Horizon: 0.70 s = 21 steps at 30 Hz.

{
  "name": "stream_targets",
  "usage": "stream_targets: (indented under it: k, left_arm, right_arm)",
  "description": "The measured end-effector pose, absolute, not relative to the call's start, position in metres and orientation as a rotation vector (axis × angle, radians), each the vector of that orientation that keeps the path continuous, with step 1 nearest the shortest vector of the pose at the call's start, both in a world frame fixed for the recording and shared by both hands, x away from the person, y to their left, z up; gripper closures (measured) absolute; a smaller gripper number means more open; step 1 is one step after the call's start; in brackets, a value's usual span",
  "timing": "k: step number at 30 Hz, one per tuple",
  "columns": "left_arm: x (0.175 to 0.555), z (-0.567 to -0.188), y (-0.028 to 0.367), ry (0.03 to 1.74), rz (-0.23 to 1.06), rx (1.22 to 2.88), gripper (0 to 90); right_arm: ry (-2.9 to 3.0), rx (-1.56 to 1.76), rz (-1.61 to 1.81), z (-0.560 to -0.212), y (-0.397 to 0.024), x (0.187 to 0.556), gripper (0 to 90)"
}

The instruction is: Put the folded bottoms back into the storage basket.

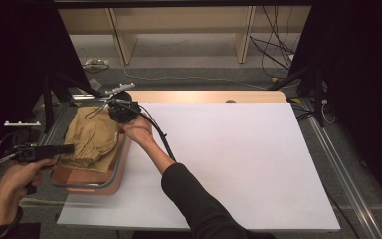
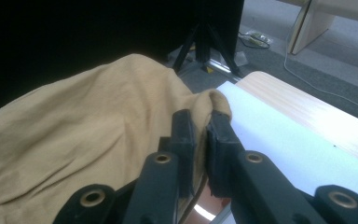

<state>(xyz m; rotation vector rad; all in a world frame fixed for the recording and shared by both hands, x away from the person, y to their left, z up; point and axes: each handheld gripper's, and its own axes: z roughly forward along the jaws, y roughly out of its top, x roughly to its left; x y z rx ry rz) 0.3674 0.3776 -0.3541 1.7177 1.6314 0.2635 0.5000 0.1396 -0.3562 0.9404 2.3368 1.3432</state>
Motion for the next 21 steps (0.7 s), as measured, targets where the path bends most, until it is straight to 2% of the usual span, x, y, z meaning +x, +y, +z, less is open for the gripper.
stream_targets:
  k: [6,7,8,10,12,13,21]
  left_arm:
    - [0.368,-0.356,0.378,1.638,0.259,1.716,72.1]
    - [0.368,-0.356,0.379,1.642,0.261,1.713,71.3]
    - [0.368,-0.356,0.379,1.653,0.264,1.706,68.1]
    - [0.369,-0.356,0.38,1.677,0.277,1.711,53.8]
    - [0.37,-0.355,0.38,1.694,0.296,1.712,46.1]
    - [0.369,-0.355,0.38,1.694,0.308,1.717,45.2]
    - [0.371,-0.355,0.373,1.675,0.301,1.737,42.2]
  right_arm:
    - [2.345,0.943,1.345,-0.358,0.14,0.5,81.7]
    - [2.35,0.943,1.348,-0.358,0.14,0.5,78.3]
    - [2.358,0.951,1.359,-0.359,0.14,0.501,71.1]
    - [2.383,0.969,1.401,-0.359,0.139,0.502,52.8]
    - [2.366,0.965,1.412,-0.357,0.138,0.5,44.2]
    - [2.358,0.961,1.415,-0.356,0.137,0.5,42.0]
    - [2.306,0.953,1.422,-0.347,0.129,0.496,37.4]
